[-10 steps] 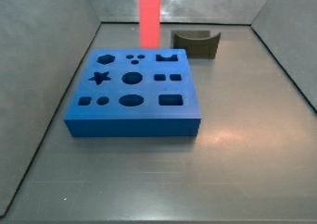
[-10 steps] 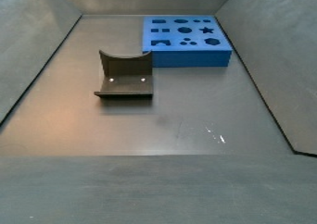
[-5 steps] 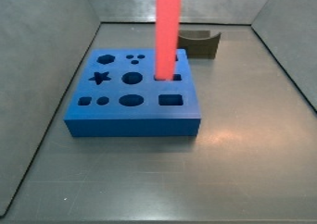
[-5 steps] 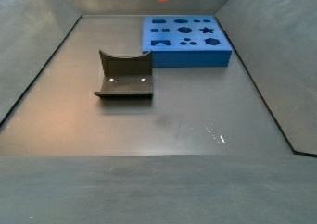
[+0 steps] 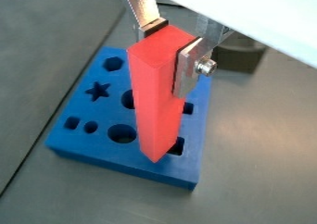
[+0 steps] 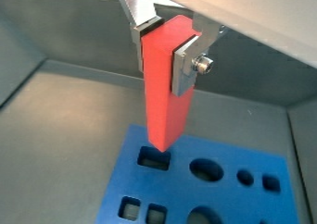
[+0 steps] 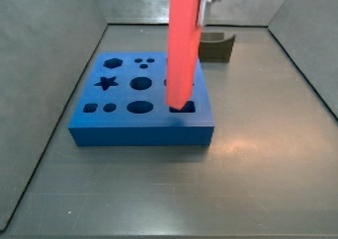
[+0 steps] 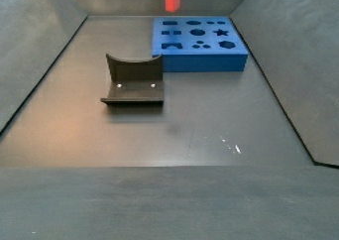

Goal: Insert the rectangle object.

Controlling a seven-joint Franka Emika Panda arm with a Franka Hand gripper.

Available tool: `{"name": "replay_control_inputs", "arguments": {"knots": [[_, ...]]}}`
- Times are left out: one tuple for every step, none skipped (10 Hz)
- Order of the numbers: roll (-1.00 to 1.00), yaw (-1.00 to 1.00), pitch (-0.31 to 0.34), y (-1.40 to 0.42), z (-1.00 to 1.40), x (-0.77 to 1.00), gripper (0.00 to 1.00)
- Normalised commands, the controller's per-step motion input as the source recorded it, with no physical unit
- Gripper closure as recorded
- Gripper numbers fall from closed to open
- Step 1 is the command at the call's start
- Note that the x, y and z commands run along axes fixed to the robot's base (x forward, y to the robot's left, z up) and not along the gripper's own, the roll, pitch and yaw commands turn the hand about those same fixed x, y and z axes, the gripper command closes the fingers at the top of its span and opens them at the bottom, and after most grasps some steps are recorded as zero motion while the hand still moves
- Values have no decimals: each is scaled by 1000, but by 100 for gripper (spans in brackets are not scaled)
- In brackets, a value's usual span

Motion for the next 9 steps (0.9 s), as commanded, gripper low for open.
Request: {"name": "replay_control_inputs", "arguments": {"knots": [[17, -1000, 0, 0, -163, 0, 100], [30, -1000, -6, 0, -143, 0, 100], [30, -1000, -14, 0, -149, 0, 100], [30, -1000, -13, 0, -146, 0, 100], [37, -1000, -16, 0, -137, 0, 100], [117, -1000, -109, 0, -80, 31, 100], [177, -974, -139, 0, 0, 66, 100], [239, -926, -150, 0, 0, 94, 100], [253, -889, -129, 0, 9, 103, 100]]}}
